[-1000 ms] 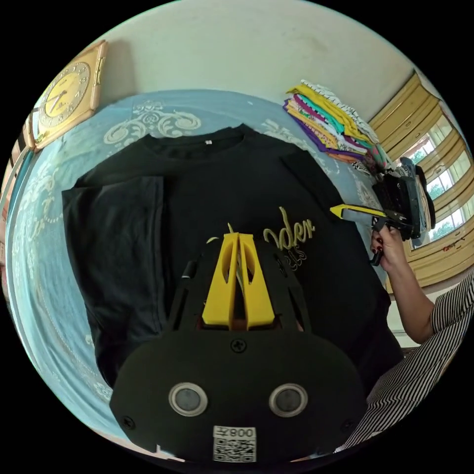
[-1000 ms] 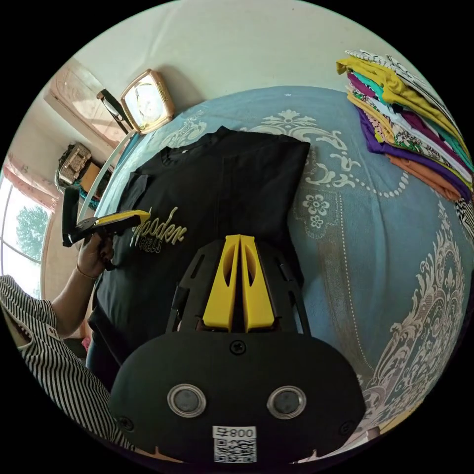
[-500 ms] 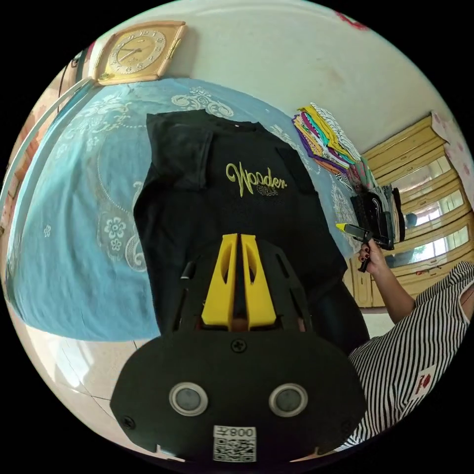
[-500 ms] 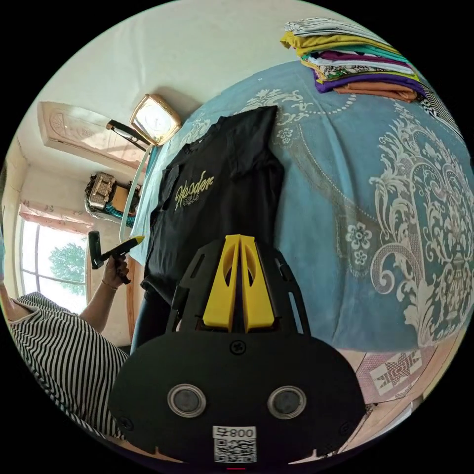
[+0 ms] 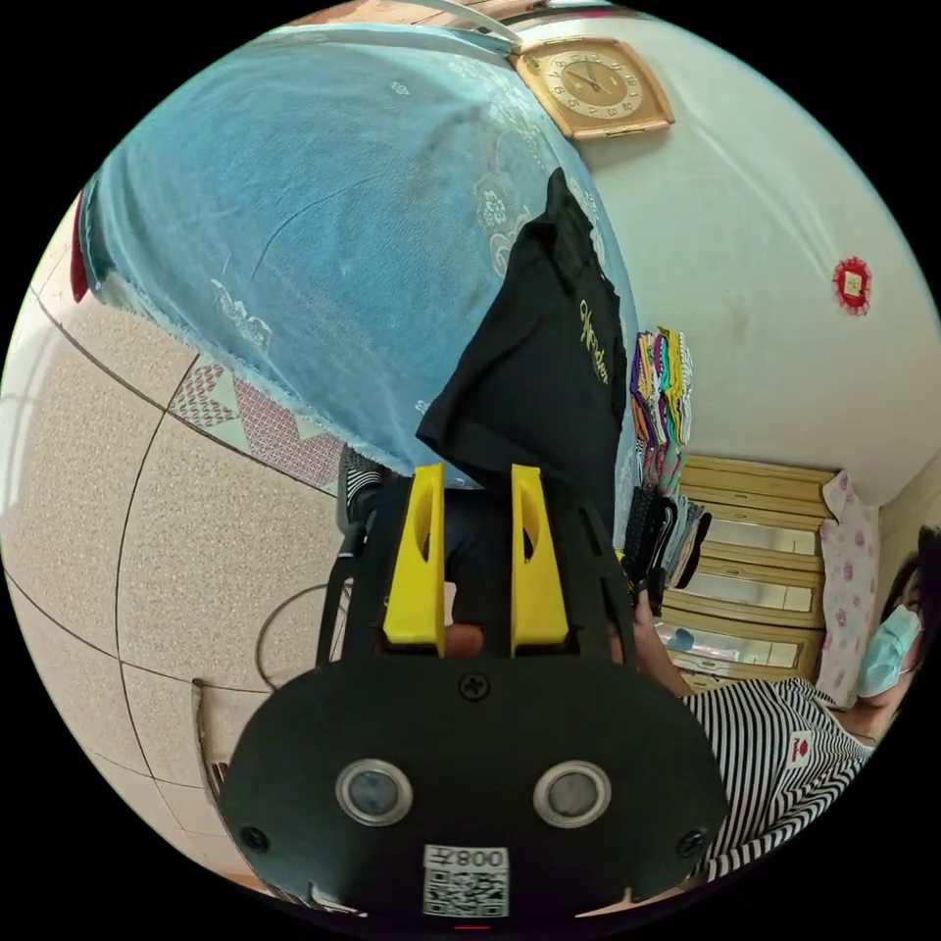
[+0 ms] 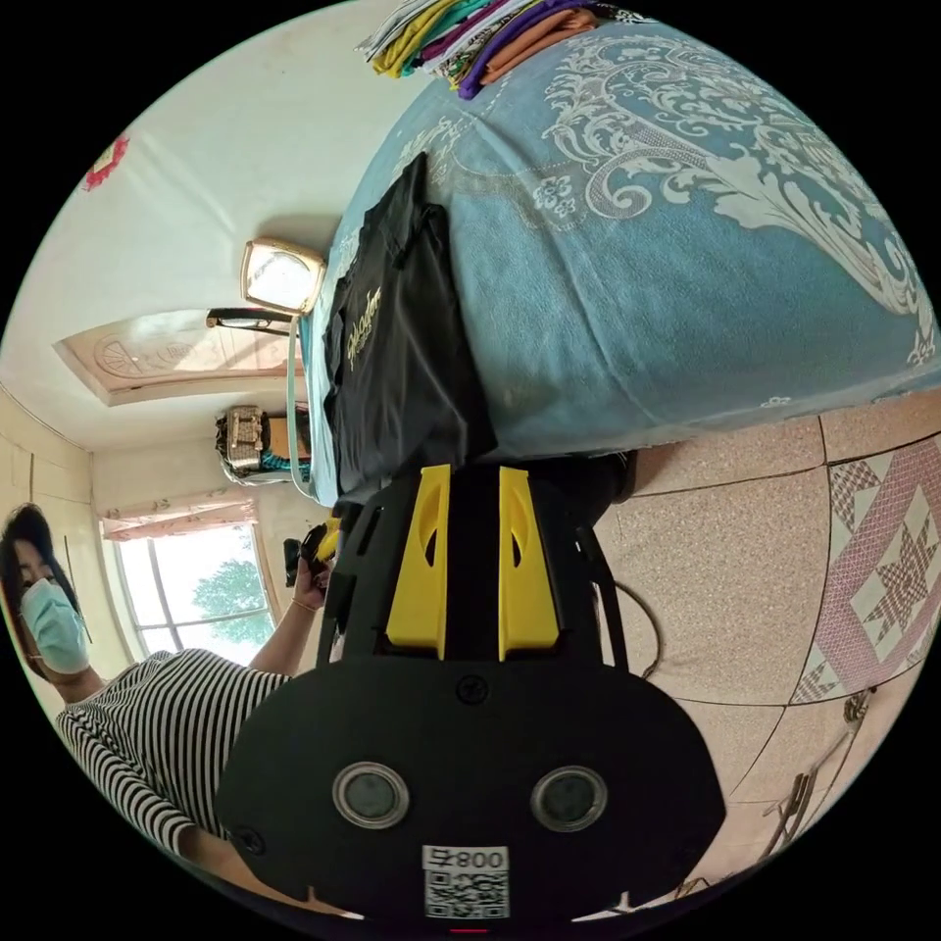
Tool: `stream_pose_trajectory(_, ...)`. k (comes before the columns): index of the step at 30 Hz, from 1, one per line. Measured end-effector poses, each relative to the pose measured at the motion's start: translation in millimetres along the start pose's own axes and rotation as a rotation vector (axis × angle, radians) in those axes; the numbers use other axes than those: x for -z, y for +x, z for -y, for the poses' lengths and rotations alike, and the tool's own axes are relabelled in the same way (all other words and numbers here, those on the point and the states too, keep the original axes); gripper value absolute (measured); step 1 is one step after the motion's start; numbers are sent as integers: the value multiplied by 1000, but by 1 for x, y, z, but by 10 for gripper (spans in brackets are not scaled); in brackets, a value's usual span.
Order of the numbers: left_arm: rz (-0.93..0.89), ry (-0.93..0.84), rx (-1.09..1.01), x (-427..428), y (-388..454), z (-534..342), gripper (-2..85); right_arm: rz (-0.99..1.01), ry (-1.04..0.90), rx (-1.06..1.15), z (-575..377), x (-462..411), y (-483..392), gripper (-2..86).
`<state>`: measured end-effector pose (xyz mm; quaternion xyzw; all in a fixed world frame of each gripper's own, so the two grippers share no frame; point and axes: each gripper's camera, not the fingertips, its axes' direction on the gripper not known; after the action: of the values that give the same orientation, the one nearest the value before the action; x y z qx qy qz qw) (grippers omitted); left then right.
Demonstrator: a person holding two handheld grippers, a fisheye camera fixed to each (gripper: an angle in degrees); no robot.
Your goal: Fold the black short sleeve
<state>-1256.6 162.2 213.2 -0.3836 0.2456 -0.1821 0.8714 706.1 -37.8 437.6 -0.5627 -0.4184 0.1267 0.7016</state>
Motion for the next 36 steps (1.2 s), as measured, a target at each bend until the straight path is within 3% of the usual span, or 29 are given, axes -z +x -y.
stream_pose_trajectory(4, -52, 33, 53, 12, -26, -17, 108, 73, 0, -45, -19, 0, 28, 86)
stream_pose_trajectory(10, -271, 146, 130, 27, -65, -30, 98, 242, 120, -68, -34, 14, 61, 83)
stream_pose_trajectory(15, -236, 101, 90, 38, -63, -41, 44, 327, 173, -109, -47, 29, 84, 73)
stream_pose_trajectory(28, -381, 151, 133, 77, -98, -106, 24, 435, 326, -195, -117, 72, 151, 96)
stream_pose_trajectory(36, -380, 143, 124, 96, -102, -135, 22, 408, 265, -198, -115, 63, 148, 100)
